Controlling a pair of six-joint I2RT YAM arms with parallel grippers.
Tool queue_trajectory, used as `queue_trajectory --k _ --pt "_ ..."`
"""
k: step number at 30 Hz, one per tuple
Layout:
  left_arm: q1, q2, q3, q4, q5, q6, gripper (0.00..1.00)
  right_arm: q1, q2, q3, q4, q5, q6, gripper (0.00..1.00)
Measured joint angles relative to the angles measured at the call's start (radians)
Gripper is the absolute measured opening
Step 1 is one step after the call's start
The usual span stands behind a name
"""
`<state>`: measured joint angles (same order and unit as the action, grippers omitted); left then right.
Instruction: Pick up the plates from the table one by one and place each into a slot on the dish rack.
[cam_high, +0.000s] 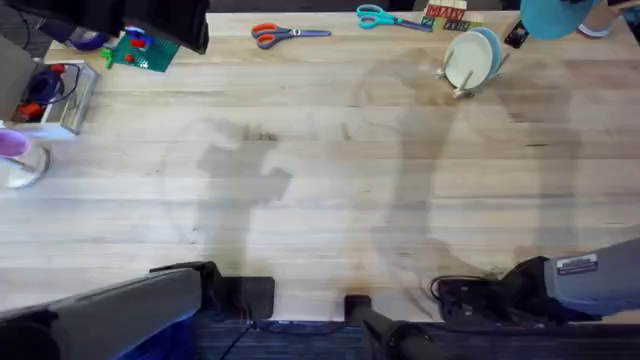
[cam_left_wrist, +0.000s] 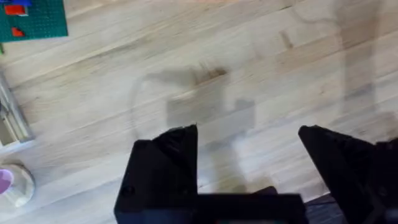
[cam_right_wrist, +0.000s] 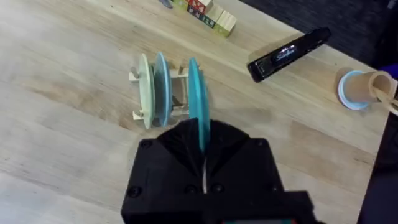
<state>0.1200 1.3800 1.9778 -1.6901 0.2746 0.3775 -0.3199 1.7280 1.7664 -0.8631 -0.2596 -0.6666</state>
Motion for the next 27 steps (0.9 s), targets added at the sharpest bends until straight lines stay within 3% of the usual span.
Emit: queue_trajectory --k 27 --pt "0.000 0.000 0.000 0.000 0.000 0.000 0.993 0.000 0.096 0.000 0.024 -0.026 0.000 0.031"
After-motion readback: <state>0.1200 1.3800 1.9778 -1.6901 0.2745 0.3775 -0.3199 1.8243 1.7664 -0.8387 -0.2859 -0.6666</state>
